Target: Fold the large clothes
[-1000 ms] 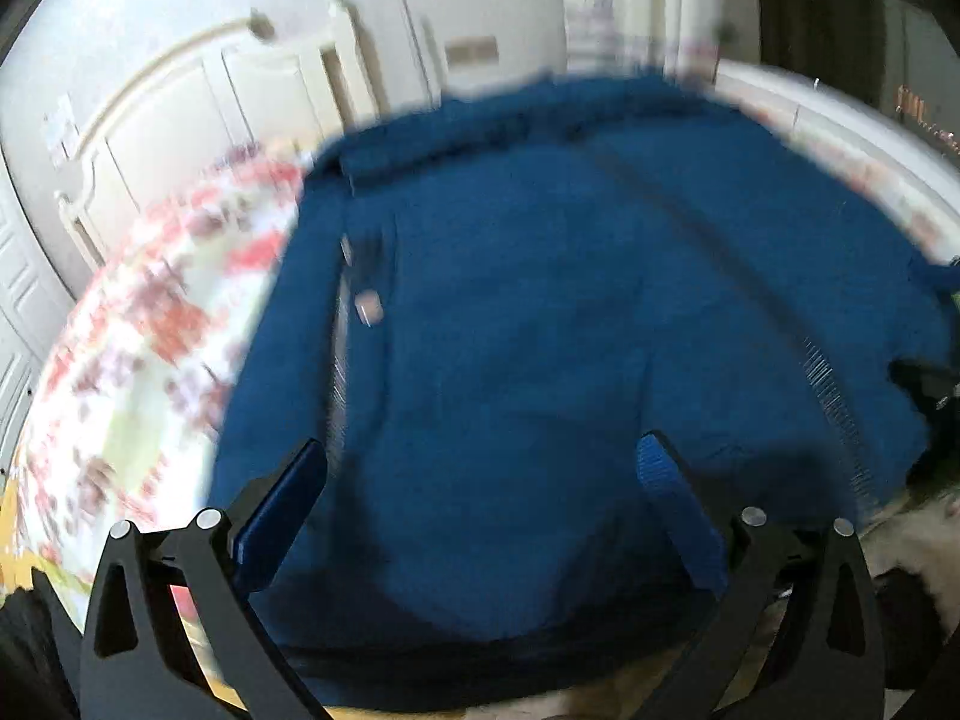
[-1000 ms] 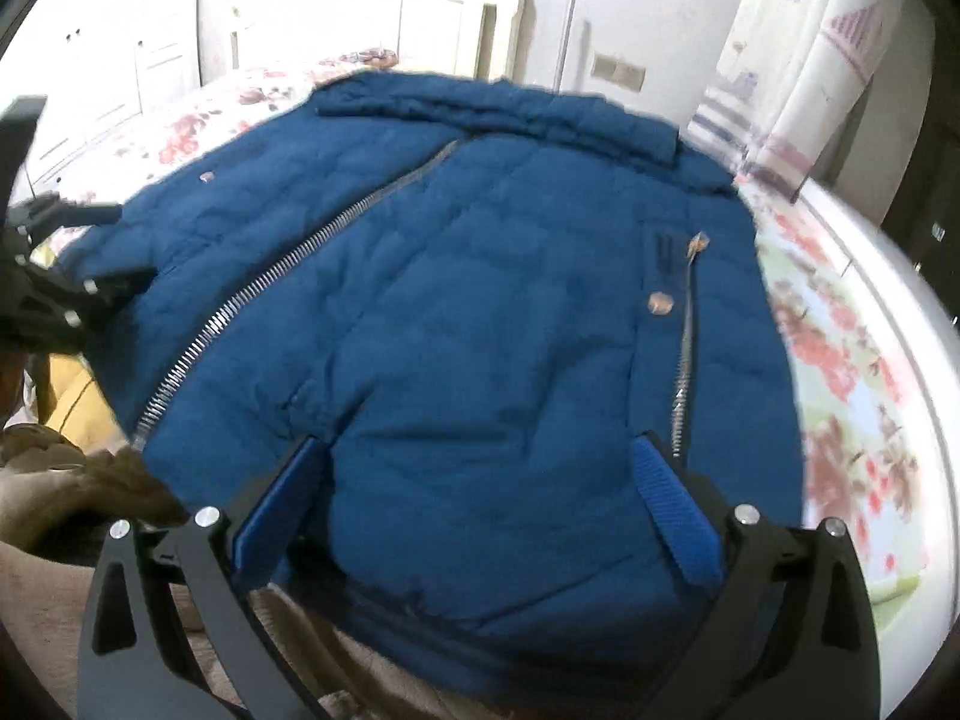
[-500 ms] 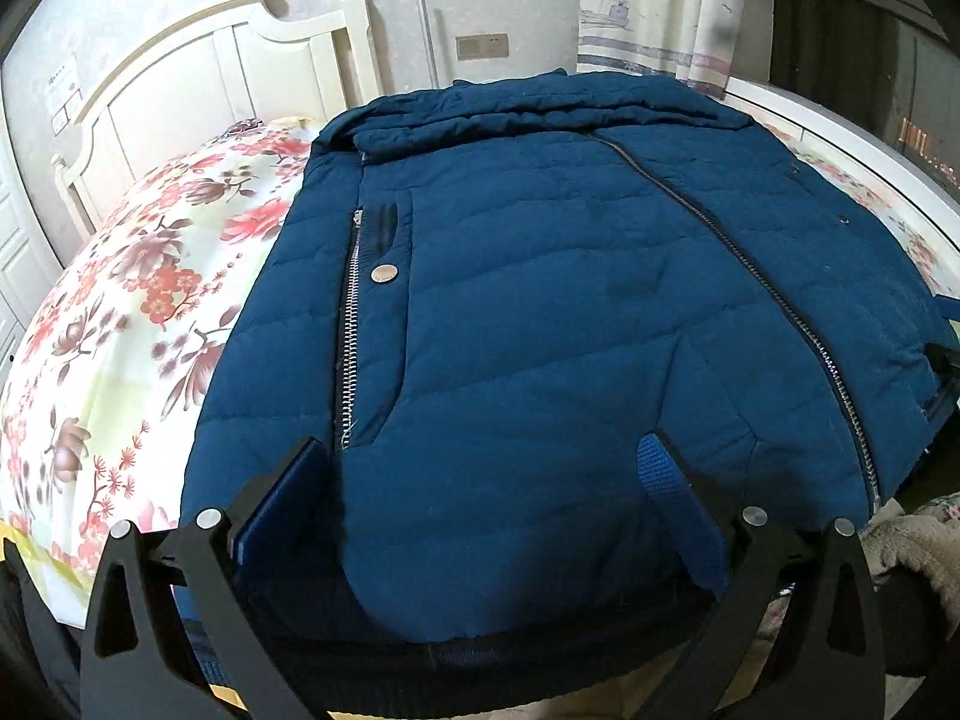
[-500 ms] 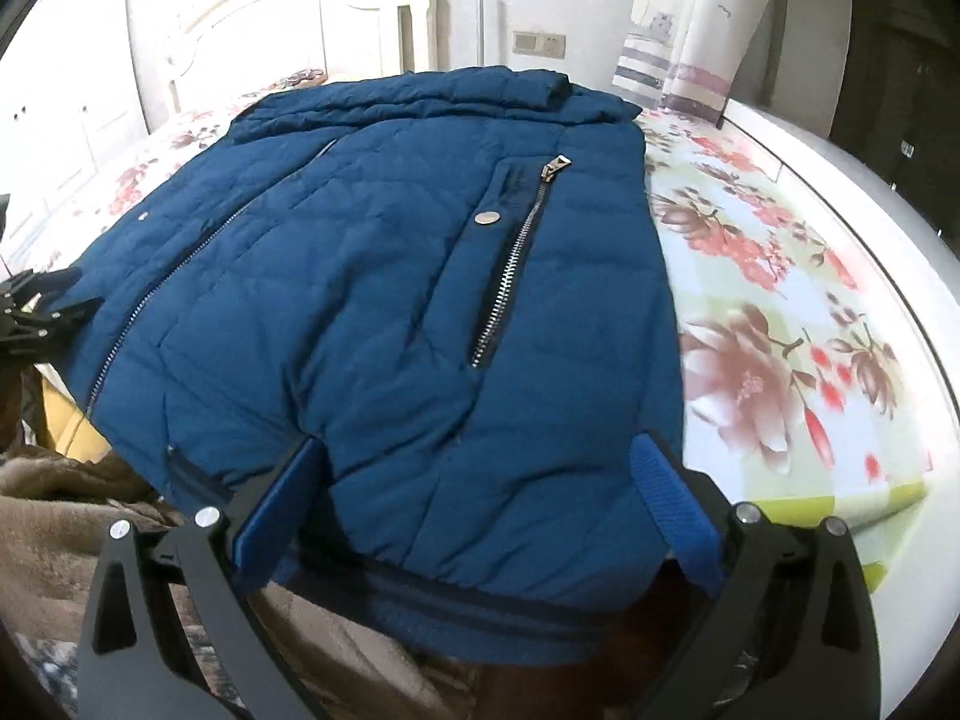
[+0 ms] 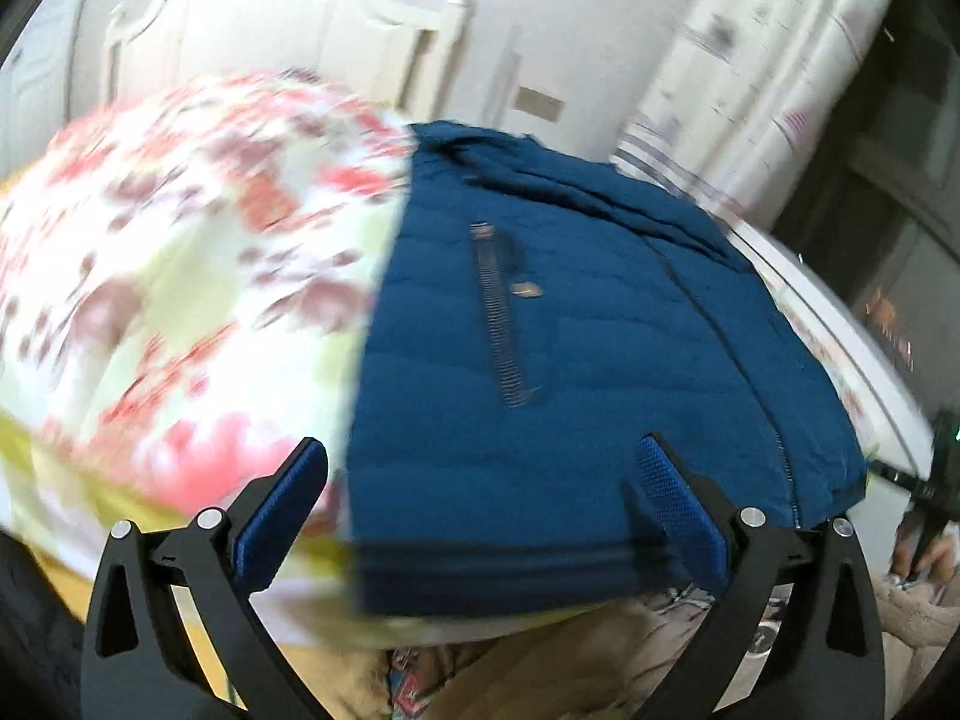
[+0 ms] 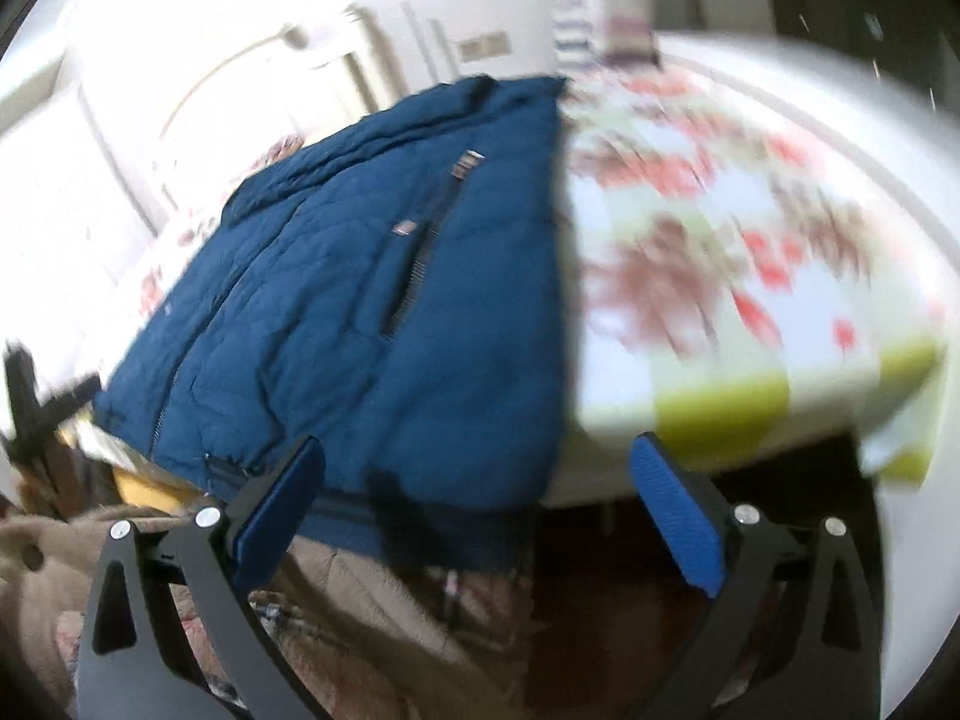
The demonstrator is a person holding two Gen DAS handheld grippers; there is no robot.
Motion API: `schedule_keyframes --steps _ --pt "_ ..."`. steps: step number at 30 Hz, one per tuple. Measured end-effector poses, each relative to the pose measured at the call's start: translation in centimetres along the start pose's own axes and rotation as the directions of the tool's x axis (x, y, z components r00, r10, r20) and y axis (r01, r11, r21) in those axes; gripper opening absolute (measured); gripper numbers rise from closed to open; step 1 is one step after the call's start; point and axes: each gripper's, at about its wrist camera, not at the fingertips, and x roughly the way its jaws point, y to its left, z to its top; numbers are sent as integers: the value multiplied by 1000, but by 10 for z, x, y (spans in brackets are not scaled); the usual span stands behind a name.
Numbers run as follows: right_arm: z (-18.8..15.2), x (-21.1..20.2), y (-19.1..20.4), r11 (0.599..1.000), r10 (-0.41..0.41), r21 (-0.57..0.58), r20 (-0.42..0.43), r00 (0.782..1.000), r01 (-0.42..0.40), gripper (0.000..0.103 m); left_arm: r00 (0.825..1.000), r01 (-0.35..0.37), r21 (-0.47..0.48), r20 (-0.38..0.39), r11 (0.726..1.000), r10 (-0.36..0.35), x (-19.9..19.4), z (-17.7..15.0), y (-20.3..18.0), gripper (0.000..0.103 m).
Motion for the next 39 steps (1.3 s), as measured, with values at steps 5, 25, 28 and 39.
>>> schedule_keyframes --steps 5,25,28,39 --pt "-10 18 -9 985 156 76 -10 988 -155 100 997 77 -10 11 997 -77 2 -7 6 98" --pt "-11 -2 19 962 269 -66 63 961 -265 44 991 135 -44 22 990 -134 0 -12 -3 62" --pt "-5 -5 22 967 247 -81 69 966 -242 44 992 126 -35 32 991 -125 -1 -12 -5 58" --pt "9 17 35 990 112 -96 65 992 -105 20 999 -17 77 -44 997 21 33 0 -35 33"
